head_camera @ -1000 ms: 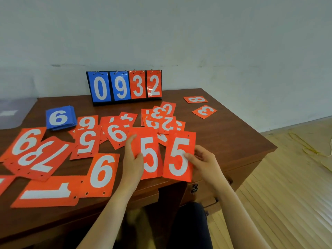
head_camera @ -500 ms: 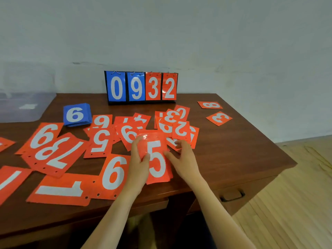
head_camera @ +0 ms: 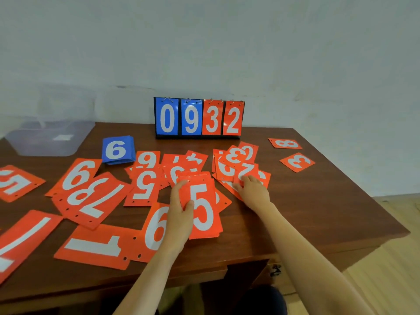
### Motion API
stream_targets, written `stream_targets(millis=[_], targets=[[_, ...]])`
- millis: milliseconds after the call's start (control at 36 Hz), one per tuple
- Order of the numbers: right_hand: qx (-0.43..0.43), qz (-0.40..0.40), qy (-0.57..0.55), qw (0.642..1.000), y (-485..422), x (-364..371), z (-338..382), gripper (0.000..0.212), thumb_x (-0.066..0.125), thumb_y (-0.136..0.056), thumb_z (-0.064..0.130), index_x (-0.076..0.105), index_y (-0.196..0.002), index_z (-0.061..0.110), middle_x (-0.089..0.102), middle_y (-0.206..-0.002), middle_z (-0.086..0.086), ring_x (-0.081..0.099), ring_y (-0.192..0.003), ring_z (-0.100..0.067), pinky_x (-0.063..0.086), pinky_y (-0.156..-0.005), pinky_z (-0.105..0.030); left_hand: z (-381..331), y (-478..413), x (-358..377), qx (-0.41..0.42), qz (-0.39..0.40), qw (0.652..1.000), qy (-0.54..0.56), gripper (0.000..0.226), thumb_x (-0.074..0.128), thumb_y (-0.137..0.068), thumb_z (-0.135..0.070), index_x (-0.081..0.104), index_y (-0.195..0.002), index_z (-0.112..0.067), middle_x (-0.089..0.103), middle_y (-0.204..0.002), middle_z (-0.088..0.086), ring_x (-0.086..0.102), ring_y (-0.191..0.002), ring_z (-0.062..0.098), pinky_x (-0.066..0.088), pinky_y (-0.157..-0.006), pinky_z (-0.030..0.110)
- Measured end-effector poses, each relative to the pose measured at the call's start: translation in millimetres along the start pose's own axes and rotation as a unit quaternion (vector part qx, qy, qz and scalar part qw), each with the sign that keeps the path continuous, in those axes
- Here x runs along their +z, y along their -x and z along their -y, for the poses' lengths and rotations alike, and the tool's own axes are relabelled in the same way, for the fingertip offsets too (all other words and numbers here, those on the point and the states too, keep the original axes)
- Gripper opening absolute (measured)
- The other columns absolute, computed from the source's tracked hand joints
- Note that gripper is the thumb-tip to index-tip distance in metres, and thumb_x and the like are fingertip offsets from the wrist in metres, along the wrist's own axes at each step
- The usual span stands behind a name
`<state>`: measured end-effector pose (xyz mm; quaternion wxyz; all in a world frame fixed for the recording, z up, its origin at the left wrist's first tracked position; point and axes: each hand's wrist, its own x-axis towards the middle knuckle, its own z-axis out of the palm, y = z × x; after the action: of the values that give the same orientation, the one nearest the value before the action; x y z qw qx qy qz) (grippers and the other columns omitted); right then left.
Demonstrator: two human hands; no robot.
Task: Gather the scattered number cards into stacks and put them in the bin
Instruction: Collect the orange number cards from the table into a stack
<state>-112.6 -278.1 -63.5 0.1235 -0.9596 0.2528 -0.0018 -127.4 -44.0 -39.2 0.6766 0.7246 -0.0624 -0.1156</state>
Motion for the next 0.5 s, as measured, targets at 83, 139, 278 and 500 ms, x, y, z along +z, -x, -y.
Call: stream_targets(millis=[83, 139, 278, 500], targets=[[-0.008, -0.03, 0.018, 0.999, 3.5, 0.5, 0.5, 0.047, 0.035, -0.1, 0.04, 0.035, -0.139, 0.013, 0.044, -0.14, -0.01, 0.046, -0.125, -0.028, 0.044, -0.096, -0.04, 1.5, -2.2, -0.1, 0.01, -0.001, 1.0, 0.003, 0.048, 0.052, -0.095, -0.015, 0.035, -0.125, -0.049, 0.033, -0.147, -0.006, 0.038, -0.133, 0.022, 0.05, -0.094, 0.042], [0.011, -0.042, -0.002, 0.999, 4.1, -1.9, -2.4, 0.046, 0.039, -0.1, 0.032, 0.03, -0.139, 0.01, 0.048, -0.136, -0.012, 0.052, -0.119, -0.03, 0.048, -0.091, -0.041, 2.1, -2.7, 0.7, 0.017, 0.0, 1.0, -0.004, 0.045, 0.053, -0.094, -0.017, 0.036, -0.122, -0.048, 0.037, -0.144, -0.006, 0.043, -0.129, 0.023, 0.052, -0.092, 0.042], [0.051, -0.092, -0.003, 0.994, 11.2, -17.6, -19.7, 0.038, 0.044, -0.097, 0.011, 0.035, -0.134, 0.014, 0.057, -0.127, -0.01, 0.061, -0.108, -0.03, 0.052, -0.082, -0.039, 3.1, -3.3, 6.3, 0.025, 0.01, 0.999, -0.031, 0.025, 0.051, -0.095, -0.018, 0.048, -0.104, -0.041, 0.045, -0.135, -0.006, 0.047, -0.123, 0.02, 0.053, -0.091, 0.039], [0.006, -0.203, -0.243, 0.949, 59.1, -64.2, -56.7, 0.03, 0.052, -0.096, 0.018, 0.052, -0.126, 0.018, 0.063, -0.121, -0.004, 0.06, -0.109, -0.023, 0.049, -0.089, -0.033, -13.3, -5.0, 20.1, 0.063, 0.025, 0.995, -0.077, 0.022, 0.039, -0.1, -0.012, 0.055, -0.106, -0.026, 0.047, -0.127, -0.007, 0.041, -0.129, 0.019, 0.039, -0.104, 0.037]])
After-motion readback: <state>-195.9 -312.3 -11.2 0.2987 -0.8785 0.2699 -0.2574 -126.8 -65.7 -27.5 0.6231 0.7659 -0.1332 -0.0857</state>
